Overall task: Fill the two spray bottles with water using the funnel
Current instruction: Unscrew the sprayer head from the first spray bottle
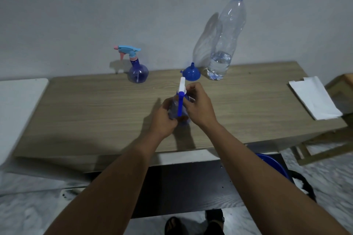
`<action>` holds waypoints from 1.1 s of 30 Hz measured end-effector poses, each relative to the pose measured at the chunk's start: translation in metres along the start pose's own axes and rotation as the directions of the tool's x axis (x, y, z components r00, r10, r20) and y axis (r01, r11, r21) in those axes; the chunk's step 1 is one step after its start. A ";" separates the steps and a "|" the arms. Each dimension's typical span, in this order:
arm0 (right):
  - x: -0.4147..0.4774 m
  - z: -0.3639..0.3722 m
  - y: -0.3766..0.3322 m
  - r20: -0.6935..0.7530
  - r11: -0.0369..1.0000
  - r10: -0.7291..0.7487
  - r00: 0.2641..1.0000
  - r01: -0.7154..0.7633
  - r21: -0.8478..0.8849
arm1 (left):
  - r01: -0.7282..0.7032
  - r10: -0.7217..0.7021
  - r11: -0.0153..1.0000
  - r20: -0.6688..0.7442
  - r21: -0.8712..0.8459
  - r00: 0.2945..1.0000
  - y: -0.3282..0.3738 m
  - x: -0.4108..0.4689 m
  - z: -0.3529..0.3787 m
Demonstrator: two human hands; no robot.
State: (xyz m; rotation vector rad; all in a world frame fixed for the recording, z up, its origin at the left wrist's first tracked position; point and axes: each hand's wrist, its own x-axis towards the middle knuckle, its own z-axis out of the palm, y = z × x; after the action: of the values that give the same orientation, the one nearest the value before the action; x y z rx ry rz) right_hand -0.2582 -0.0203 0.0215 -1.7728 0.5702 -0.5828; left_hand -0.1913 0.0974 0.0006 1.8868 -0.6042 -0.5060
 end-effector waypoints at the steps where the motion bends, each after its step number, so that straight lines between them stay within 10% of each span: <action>1: 0.000 -0.001 0.000 0.026 1.000 -0.010 1.000 0.010 -0.006 | 0.007 -0.007 1.000 0.011 -0.017 1.000 0.001 0.000 -0.001; 33: -0.001 -0.009 -0.008 0.132 0.996 -0.003 0.991 0.014 -0.087 | 0.011 -0.011 0.999 0.006 0.035 1.000 -0.008 0.007 0.000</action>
State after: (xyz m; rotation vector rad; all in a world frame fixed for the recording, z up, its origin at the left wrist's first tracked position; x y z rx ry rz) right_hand -0.2636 -0.0242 0.0309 -1.8818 0.5030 -0.4482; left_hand -0.1844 0.0952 -0.0069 1.9235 -0.6107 -0.5114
